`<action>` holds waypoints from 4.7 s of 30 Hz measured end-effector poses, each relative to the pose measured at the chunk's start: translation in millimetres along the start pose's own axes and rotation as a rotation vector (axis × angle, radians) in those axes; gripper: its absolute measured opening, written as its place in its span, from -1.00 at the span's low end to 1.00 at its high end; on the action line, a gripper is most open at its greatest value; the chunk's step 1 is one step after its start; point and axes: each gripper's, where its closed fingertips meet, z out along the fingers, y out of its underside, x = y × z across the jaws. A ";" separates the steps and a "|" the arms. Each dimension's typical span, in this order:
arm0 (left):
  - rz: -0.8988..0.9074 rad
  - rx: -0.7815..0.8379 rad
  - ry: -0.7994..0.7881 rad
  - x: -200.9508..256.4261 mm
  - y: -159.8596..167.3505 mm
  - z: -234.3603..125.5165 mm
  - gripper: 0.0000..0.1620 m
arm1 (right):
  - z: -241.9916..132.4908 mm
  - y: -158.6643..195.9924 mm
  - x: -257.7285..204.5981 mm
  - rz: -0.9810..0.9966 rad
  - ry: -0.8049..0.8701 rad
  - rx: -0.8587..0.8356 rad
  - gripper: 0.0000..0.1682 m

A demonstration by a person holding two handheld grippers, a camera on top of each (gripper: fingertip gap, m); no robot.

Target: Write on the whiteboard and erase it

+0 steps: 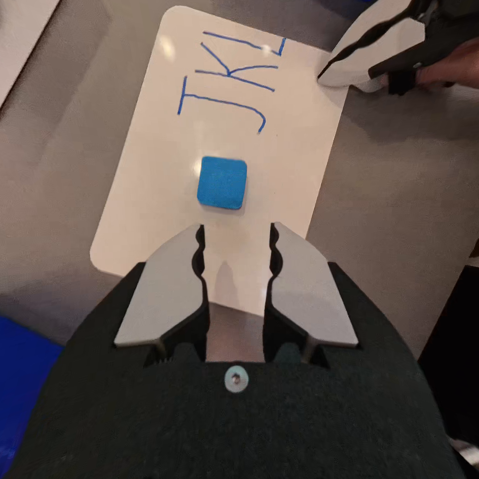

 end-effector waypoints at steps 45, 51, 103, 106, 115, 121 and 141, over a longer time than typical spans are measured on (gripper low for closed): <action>0.012 0.054 -0.132 -15.2 25.8 29.7 -0.20 | -5.2 -12.6 -9.2 -0.019 -0.046 -0.005 -0.76; 0.161 -0.089 -0.068 -27.0 -1.1 75.6 -0.06 | -7.0 -8.3 1.0 0.045 -0.015 0.013 -0.73; -0.135 0.069 -0.220 16.4 100.9 34.0 -1.00 | -12.8 -105.8 -57.5 -0.459 -0.221 -0.122 -0.70; -0.149 0.071 -0.213 17.3 102.2 33.3 -1.00 | 1.8 -112.7 -73.1 -0.642 -0.326 -0.206 -0.66; -0.186 0.075 -0.178 17.6 101.2 34.0 -1.00 | 66.6 -92.9 -85.8 -1.092 -0.441 -0.459 -0.36; -0.176 0.063 -0.204 15.9 98.0 36.3 -1.00 | 78.3 -94.5 -80.2 -1.097 -0.441 -0.470 -0.47; -0.215 0.086 -0.196 16.7 96.9 36.7 -1.00 | 51.3 -92.9 -70.3 -1.051 -0.277 -0.358 -0.54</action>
